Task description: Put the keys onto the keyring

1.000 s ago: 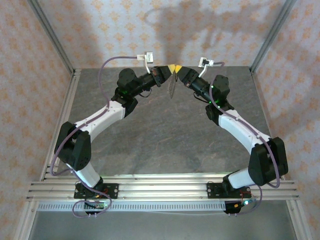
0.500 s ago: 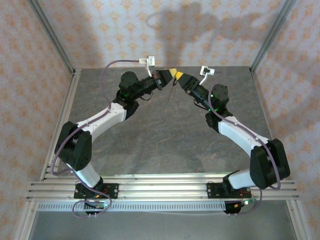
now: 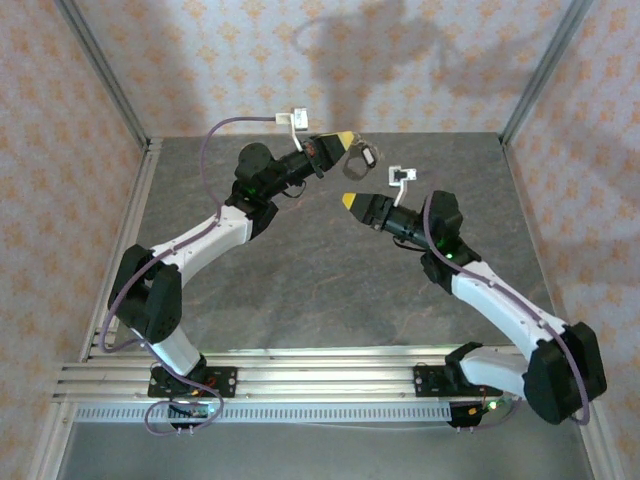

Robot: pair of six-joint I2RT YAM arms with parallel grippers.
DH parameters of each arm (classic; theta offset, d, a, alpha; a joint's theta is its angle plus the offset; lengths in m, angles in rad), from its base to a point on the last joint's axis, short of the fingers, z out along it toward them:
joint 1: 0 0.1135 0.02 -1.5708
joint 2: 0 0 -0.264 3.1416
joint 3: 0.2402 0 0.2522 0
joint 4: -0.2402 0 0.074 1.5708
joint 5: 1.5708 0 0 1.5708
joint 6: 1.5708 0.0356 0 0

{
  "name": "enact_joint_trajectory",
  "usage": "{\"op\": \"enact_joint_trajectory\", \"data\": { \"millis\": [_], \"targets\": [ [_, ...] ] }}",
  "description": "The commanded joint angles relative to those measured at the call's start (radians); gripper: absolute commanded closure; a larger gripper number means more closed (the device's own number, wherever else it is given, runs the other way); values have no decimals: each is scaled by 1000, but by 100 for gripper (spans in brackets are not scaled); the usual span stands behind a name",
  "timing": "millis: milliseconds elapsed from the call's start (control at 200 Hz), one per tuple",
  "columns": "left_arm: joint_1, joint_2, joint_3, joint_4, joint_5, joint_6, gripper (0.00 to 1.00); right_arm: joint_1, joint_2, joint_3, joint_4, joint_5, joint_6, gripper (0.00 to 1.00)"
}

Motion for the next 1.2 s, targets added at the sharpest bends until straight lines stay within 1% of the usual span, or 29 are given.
{"op": "enact_joint_trajectory", "data": {
  "millis": [0, 155, 275, 460, 616, 941, 1196],
  "targets": [
    [-8, -51, 39, 64, 30, 1, 100, -44, -60, 25, -45, 7, -55, 62],
    [-9, -57, 39, 65, 42, 4, 100, -115, -105, 68, -59, 13, -46, 62],
    [-7, -62, 38, 71, 51, 1, 100, -141, -104, 118, -75, 31, -51, 63],
    [-10, -68, 40, 77, 66, -5, 100, -145, -44, 204, -69, 17, -54, 63],
    [-13, -74, 42, 75, 78, -5, 100, -145, 10, 250, 1, 2, -10, 63],
    [-21, -76, 52, 74, 90, -2, 100, -145, 115, 294, 156, -61, 82, 63],
    [-27, -76, 59, 69, 91, 0, 100, -144, 138, 304, 179, -74, 95, 65]
  ]
}}
